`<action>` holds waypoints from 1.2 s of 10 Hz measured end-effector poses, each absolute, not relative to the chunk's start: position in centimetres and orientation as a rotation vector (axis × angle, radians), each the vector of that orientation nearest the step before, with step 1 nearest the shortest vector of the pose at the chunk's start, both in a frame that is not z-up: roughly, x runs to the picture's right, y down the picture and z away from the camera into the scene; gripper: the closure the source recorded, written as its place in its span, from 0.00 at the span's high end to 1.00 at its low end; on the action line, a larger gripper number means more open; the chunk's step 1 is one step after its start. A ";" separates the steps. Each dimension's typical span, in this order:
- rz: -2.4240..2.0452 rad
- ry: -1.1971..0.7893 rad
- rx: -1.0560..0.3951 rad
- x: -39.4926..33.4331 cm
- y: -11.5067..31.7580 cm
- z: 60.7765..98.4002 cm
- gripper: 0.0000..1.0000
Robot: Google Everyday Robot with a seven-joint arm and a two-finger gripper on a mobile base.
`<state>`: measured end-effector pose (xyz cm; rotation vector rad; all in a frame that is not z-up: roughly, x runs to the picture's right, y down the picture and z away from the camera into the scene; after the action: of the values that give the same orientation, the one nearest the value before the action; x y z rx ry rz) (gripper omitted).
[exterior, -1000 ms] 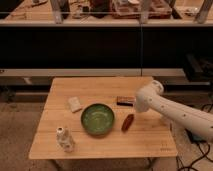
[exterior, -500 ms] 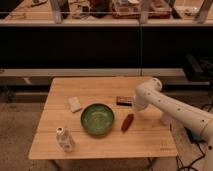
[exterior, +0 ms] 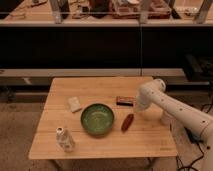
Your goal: Push the eraser across the table
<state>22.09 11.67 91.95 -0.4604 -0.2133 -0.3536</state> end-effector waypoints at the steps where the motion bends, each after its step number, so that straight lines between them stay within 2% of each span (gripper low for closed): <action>1: -0.337 -0.208 -0.455 22.6 11.1 92.1 0.00; 8: -0.214 -0.139 -0.482 24.2 8.6 93.6 0.00; 12: -0.106 -0.156 -0.496 22.3 7.7 94.8 0.00</action>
<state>22.25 7.72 94.75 -0.4958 -0.1558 -0.1061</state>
